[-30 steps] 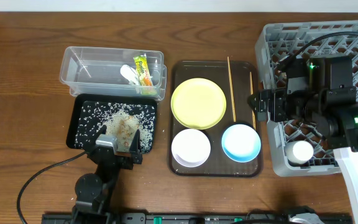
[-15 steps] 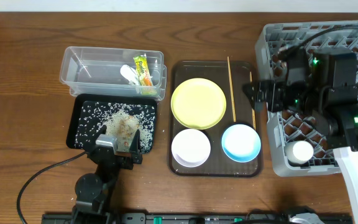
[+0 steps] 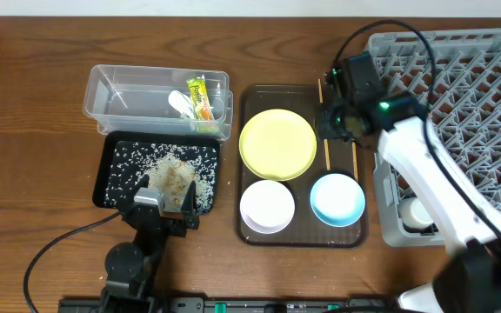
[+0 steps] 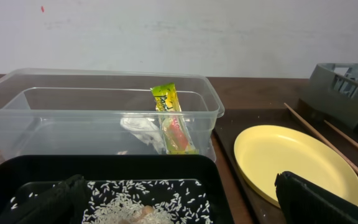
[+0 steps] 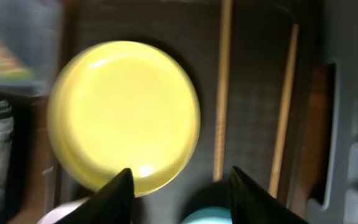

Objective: Sort waste into correct bins and load items into the dishwasher rack

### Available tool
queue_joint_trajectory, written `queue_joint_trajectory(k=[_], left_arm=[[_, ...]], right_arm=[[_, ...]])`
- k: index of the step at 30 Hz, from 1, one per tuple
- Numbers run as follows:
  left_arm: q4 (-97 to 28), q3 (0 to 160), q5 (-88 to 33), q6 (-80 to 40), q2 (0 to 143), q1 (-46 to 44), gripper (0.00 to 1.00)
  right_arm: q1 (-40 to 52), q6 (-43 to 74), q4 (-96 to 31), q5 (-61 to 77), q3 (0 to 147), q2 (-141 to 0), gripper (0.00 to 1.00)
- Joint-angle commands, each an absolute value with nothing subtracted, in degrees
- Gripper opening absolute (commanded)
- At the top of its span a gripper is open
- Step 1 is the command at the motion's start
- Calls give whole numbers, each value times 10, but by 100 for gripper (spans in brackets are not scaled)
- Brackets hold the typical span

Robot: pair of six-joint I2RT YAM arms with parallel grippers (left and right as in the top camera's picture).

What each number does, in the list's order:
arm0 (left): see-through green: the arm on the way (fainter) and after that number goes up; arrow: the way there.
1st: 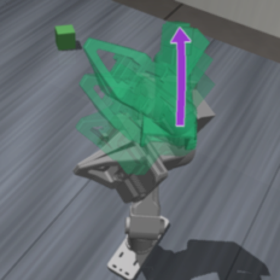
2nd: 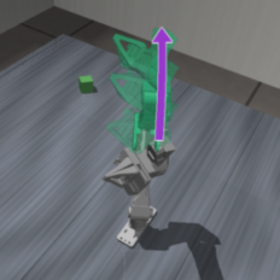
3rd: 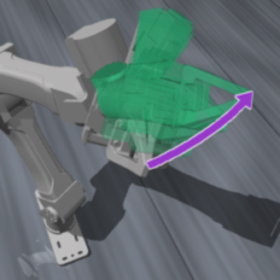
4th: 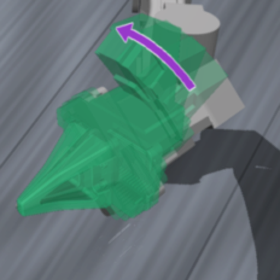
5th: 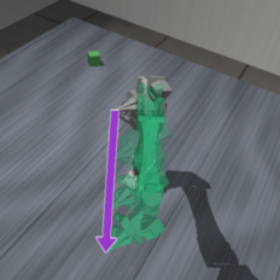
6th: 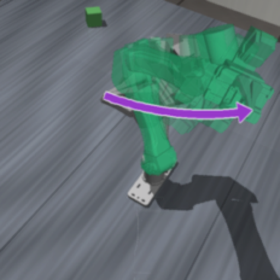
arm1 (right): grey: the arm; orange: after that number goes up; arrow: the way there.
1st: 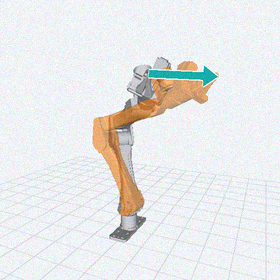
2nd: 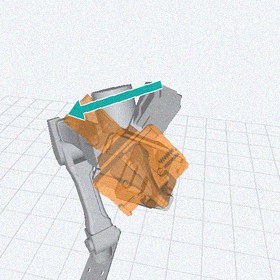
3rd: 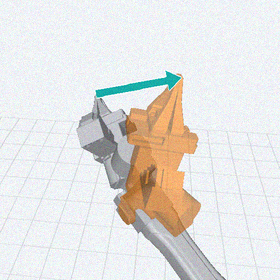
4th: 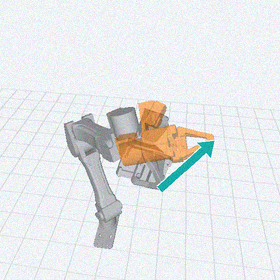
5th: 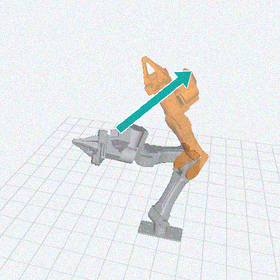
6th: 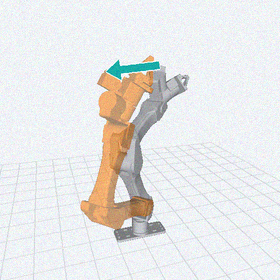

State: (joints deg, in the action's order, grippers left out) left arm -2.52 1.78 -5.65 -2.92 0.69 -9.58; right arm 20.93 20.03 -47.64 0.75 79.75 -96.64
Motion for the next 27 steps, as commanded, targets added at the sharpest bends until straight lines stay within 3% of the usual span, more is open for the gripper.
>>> queue_joint_trajectory(k=[1,10,16,18,20,27], left_arm=[[-34,2,-60,-24,2,-93,98],[-34,2,-60,-24,2,-93,98],[-34,2,-60,-24,2,-93,98],[-34,2,-60,-24,2,-93,98],[-34,2,-60,-24,2,-93,98],[-34,2,-60,-24,2,-93,98]], right_arm=[[191,236,-455,-25,798,-1008,42],[189,253,-417,-83,798,-1129,36],[189,253,-407,-55,798,-1170,27],[191,253,-408,-55,798,-1180,20],[193,253,-411,-56,798,-1186,2],[177,249,-446,-58,827,-1139,1]])
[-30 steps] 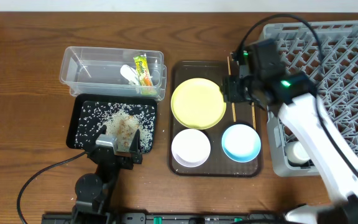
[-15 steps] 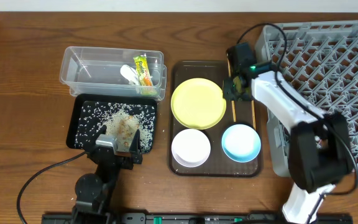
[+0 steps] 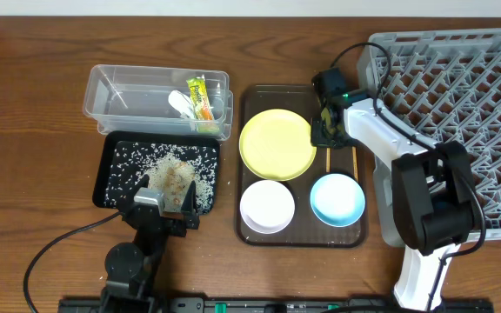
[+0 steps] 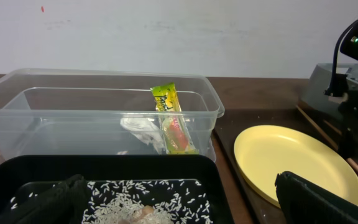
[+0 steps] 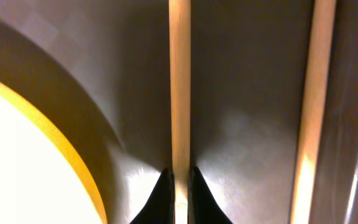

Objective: Sort waste into correct bins and load items into the dishwasher rack

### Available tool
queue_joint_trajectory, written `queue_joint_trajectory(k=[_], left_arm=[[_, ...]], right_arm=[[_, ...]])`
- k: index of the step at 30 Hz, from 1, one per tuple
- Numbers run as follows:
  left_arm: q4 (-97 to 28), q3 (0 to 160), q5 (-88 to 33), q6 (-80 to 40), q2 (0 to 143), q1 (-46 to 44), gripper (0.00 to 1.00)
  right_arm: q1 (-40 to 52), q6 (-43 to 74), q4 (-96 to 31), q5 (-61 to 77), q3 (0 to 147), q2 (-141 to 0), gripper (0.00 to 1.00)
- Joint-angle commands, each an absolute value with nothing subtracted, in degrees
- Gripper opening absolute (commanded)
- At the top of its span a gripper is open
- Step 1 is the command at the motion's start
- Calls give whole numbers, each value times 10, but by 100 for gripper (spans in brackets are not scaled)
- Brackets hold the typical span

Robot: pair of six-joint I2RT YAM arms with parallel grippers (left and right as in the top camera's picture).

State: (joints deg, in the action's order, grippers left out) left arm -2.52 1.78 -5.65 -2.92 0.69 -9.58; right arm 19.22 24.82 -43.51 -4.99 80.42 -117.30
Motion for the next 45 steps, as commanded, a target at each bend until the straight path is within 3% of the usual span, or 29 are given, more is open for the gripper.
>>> queue_joint_trajectory(k=[1,13,22,29,33,34,36,37,40,45], left_arm=[[-34,2,-60,-24,2,-93,98],[-34,2,-60,-24,2,-93,98],[-34,2,-60,-24,2,-93,98],[-34,2,-60,-24,2,-93,98],[-34,2,-60,-24,2,-93,98],[-34,2,-60,-24,2,-93,98],[-34,2,-60,-24,2,-93,98],[-34,2,-60,-24,2,-93,98],[-34,2,-60,-24,2,-93,98],[-34,2,-60,-24,2,-93,98]], right_arm=[[173,241,-451,-58,835,-1123,1],[51,61,-485,-90,858,-927,1],[7,-15,-489,-58,835,-984,1],[13,-63,-487,-126,835,-1067,1],[14,-63,-493,-51,835,-1083,2],[14,-63,-493,-37,836,-1083,6],[15,-40,-496,-22,836,-1075,25],[15,-24,-498,-23,836,-1070,29],[15,10,-503,-22,836,-1040,52],[33,16,-517,36,836,-966,56]])
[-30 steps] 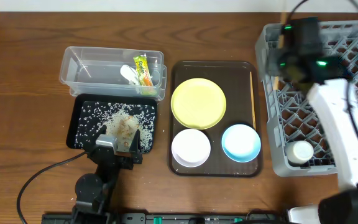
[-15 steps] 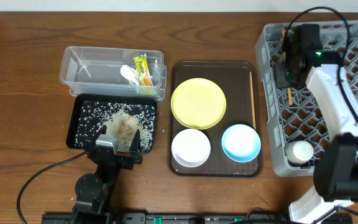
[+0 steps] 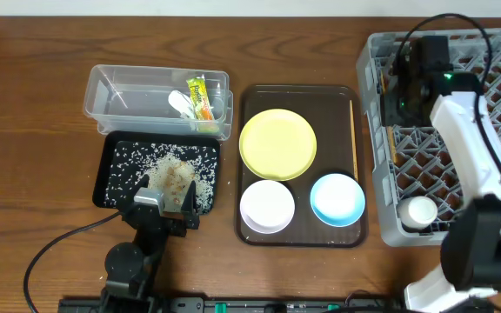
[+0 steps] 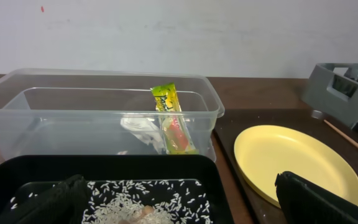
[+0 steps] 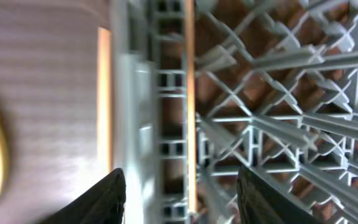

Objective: Sort waste into correct bins and load items into the dishwasher rack
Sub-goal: 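Grasp the second wooden chopstick on the brown tray, right gripper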

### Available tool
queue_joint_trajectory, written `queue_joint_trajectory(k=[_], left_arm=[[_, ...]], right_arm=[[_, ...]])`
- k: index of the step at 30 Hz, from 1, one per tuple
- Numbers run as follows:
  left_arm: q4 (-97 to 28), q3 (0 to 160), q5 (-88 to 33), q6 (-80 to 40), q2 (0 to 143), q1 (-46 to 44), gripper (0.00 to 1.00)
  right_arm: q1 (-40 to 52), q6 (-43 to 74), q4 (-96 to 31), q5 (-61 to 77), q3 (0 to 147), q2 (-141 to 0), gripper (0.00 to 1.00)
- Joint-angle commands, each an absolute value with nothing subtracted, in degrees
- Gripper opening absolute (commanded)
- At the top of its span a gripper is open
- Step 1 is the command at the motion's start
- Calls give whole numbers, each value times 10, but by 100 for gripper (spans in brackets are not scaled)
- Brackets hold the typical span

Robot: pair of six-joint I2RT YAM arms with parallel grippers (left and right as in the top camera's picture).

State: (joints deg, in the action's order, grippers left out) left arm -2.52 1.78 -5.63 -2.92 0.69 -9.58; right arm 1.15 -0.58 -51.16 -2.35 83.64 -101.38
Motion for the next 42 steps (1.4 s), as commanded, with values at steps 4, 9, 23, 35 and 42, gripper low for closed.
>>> queue_joint_trajectory(k=[4,9,23,35,42], left_arm=[[-34,2,-60,-24,2,-93,98],[-34,2,-60,-24,2,-93,98],[-34,2,-60,-24,2,-93,98],[-34,2,-60,-24,2,-93,98],[-34,2,-60,-24,2,-93,98]], right_arm=[[87,4,-548,84,836,-914,54],[168,13,-574,72,829,-918,48],[179,122,-457,-64,748,-1050,20],[164,137,-445,-135,748,-1126,29],[145,148,-433,-134,728,-1126,29]])
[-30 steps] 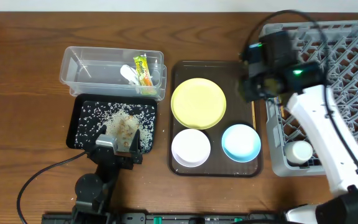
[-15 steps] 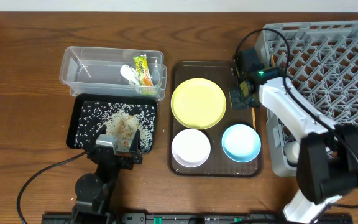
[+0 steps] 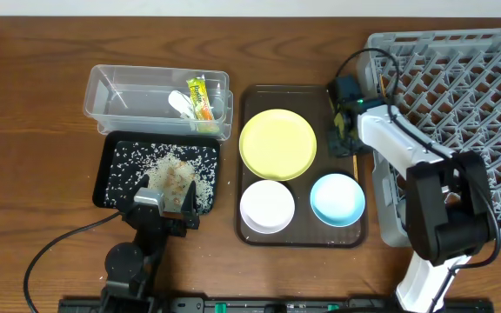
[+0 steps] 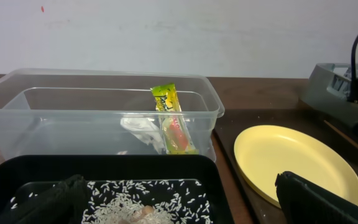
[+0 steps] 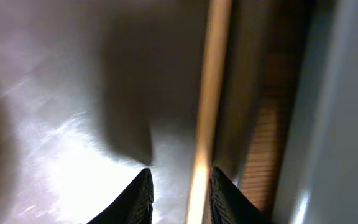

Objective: Sort waste into correct bins and load items into the dishwasher rack
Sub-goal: 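Grasp the second wooden chopstick on the brown tray, right gripper, then place the second chopstick in the dish rack with the right gripper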

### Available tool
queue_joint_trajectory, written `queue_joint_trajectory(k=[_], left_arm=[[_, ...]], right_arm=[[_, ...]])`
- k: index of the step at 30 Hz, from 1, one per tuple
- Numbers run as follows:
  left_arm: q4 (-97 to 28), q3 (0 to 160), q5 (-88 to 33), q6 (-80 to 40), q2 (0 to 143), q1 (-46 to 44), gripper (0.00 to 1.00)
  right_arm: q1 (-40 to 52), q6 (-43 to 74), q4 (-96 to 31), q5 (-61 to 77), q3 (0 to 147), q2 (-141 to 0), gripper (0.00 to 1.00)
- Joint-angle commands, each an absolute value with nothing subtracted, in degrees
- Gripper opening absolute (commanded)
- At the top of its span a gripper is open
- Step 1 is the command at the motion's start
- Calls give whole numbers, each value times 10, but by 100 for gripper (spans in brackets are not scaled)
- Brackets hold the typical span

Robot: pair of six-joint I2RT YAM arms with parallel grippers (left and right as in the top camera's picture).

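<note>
One wooden chopstick (image 3: 356,165) lies along the right edge of the brown tray (image 3: 303,243). My right gripper (image 3: 346,132) is down over it and open. In the right wrist view the chopstick (image 5: 207,112) runs between the fingers, close to the right fingertip (image 5: 221,190). The grey dishwasher rack (image 3: 468,78) stands just to the right. My left gripper (image 3: 165,205) rests open over the black bin of rice (image 3: 120,174), and nothing lies between its fingers (image 4: 48,199).
The tray also holds a yellow plate (image 3: 277,143), a white bowl (image 3: 267,206) and a blue bowl (image 3: 337,199). A clear bin (image 3: 129,87) at the back left holds a green wrapper (image 3: 199,98) and a crumpled tissue (image 3: 179,103).
My right gripper was open over the left part of the rack. It is now back at the tray's right edge, low and open around the remaining chopstick. The left arm has not moved.
Two chopsticks lay on the tray with my right gripper open above them. The gripper then stood closed down around the left chopstick. Later it was open over the rack, a chopstick lying in the rack and one remaining on the tray. Now it straddles that one.
</note>
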State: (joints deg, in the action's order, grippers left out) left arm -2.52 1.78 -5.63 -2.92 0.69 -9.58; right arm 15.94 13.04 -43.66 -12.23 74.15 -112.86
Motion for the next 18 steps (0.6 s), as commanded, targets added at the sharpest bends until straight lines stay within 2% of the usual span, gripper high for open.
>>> queue_joint_trajectory(k=[1,9,18], left_arm=[[-34,2,-60,-24,2,-93,98],[-34,2,-60,-24,2,-93,98],[-34,2,-60,-24,2,-93,98]], right_arm=[[140,148,-425,-124,721,-1126,29],[129,146,-395,-62,679,-1126,2],[128,115,-424,8,746,-1078,1]])
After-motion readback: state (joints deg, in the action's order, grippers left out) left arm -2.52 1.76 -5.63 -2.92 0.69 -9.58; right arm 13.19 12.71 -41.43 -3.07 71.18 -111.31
